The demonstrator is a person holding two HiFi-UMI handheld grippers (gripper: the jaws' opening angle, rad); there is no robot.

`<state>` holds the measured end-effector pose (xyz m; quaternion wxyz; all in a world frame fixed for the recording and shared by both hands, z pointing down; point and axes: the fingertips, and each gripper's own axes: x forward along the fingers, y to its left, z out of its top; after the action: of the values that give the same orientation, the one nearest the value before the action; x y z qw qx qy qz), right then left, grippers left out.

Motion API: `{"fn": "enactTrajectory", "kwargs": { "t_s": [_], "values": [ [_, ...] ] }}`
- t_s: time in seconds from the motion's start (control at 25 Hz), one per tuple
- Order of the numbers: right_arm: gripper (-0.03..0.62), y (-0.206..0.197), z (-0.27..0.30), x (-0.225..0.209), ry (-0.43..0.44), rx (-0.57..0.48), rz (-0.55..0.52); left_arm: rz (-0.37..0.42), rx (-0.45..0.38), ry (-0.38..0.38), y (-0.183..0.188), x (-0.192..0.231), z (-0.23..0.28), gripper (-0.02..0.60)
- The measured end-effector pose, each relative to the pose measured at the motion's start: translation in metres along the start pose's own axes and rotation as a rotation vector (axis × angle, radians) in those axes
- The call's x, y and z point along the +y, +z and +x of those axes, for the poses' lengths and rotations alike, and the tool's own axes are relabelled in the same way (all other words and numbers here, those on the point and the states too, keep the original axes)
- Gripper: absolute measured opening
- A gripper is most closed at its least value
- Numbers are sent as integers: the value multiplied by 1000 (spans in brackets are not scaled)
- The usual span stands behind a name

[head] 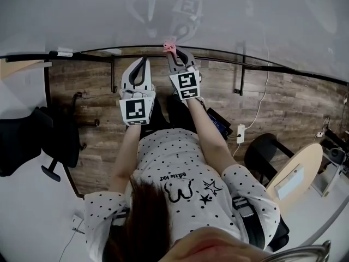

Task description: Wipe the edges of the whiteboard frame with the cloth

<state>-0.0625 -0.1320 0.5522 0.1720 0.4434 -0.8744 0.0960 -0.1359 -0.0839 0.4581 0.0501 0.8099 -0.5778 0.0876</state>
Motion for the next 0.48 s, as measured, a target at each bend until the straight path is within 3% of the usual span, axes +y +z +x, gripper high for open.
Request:
{"fn": "enactTrajectory", "kwargs": {
  "t_s": [0.48],
  "values": [
    [31,-6,-23,-33,-29,-6,0,-2,-10,4,1,-28,3,15]
  ]
}}
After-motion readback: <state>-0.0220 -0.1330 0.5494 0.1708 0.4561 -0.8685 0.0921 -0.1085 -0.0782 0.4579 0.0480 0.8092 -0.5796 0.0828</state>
